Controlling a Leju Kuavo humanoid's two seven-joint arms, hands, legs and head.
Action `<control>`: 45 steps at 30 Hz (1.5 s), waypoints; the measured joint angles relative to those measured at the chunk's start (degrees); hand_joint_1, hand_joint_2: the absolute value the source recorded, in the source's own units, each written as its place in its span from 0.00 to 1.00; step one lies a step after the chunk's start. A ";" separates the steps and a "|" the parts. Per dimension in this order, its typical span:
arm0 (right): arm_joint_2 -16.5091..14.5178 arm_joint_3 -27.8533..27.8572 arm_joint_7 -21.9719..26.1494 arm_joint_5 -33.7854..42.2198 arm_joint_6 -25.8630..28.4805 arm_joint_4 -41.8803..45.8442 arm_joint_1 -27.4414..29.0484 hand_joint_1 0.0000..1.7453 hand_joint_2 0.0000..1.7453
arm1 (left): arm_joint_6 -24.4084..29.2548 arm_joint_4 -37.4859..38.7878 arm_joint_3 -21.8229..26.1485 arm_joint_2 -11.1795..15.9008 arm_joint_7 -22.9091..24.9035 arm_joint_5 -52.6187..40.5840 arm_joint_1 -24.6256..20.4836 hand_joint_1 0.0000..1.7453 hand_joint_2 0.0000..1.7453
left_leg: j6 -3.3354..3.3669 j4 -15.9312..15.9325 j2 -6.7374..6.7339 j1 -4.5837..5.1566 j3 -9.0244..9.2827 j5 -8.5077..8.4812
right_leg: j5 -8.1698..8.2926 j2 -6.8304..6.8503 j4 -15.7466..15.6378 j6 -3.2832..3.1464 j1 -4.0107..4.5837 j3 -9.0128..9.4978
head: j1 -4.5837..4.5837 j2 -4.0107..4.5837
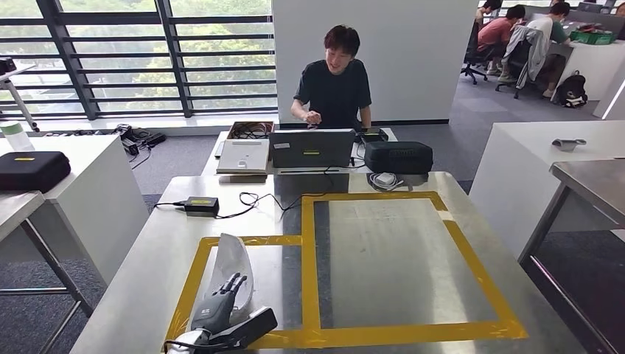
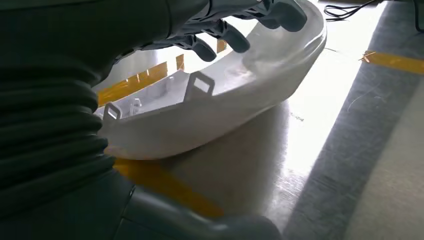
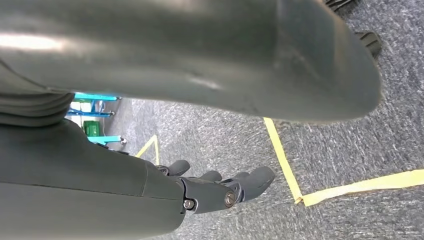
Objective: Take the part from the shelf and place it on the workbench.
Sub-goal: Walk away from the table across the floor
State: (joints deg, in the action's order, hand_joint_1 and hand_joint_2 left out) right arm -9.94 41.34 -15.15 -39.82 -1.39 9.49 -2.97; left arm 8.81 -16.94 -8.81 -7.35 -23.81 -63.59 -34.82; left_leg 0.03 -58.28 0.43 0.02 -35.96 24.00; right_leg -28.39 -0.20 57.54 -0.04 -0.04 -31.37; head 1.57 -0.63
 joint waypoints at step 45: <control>-0.95 1.93 -0.15 -0.49 1.26 -0.03 -0.09 0.00 0.00 | 31.32 -61.53 -15.59 5.88 -4.96 -6.06 15.60 0.00 0.00 | 0.78 0.85 -0.37 0.73 7.30 5.94 | 6.01 0.06 1.65 0.42 -0.64 -6.97 | 0.55 0.00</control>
State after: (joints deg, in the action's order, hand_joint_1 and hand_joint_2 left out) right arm -10.89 43.27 -15.29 -40.31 -0.14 9.45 -3.05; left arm 40.13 -78.48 -24.40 -1.47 -28.76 -69.65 -19.22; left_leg 0.81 -57.43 0.05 0.75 -28.66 29.95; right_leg -22.38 -0.13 59.19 0.37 -0.67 -38.35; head 2.13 -0.63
